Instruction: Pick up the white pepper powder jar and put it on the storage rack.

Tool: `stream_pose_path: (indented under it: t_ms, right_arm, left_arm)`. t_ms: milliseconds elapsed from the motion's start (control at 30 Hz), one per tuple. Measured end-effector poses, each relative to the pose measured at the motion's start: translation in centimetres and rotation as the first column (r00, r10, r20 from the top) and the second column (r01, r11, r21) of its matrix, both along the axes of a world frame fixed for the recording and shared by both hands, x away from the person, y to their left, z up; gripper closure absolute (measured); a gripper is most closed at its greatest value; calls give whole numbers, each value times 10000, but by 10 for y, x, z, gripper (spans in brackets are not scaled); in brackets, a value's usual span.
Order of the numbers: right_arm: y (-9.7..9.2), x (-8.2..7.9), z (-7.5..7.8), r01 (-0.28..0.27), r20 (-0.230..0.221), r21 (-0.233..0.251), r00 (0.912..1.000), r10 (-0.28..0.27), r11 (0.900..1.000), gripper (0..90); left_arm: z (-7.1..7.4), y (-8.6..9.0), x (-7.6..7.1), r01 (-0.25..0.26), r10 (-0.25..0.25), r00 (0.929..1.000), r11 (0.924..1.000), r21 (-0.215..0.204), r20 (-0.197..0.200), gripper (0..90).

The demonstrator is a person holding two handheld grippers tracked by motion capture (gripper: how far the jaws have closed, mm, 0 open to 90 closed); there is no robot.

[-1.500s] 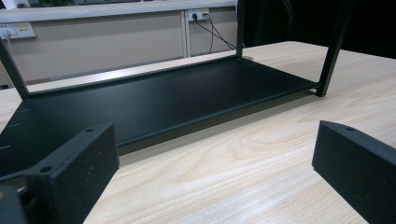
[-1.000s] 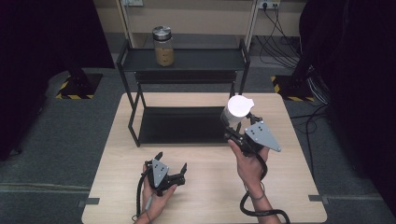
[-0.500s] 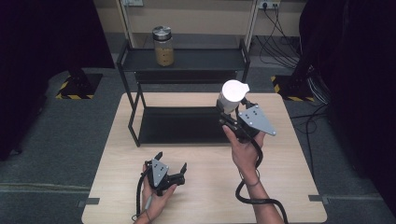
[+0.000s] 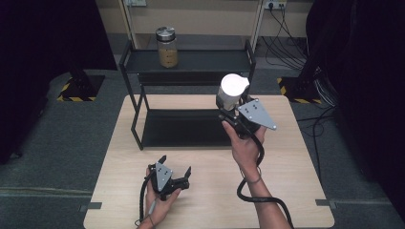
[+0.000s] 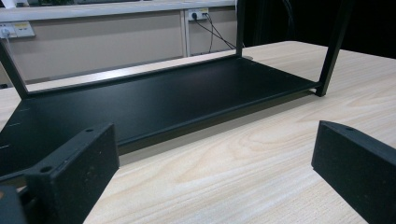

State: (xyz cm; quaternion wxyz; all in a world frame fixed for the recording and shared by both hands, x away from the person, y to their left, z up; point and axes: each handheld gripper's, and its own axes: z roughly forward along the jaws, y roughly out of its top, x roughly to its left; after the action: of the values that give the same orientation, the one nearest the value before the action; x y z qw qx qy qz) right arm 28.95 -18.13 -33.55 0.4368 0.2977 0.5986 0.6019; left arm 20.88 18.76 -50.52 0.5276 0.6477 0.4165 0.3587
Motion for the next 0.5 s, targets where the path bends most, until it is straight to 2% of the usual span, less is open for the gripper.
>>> stream_pose_path:
  t_ms: [200,500]
  right_arm:
    - [2,6,6,-39,-135,72,9999,40,10000,310]
    - [5,9,16,21,-73,34,10000,-21,10000,310]
  left_arm:
    - [0,1,0,-3,3,10000,10000,-54,-27,0]
    - [0,0,0,-3,3,10000,10000,14,-4,0]
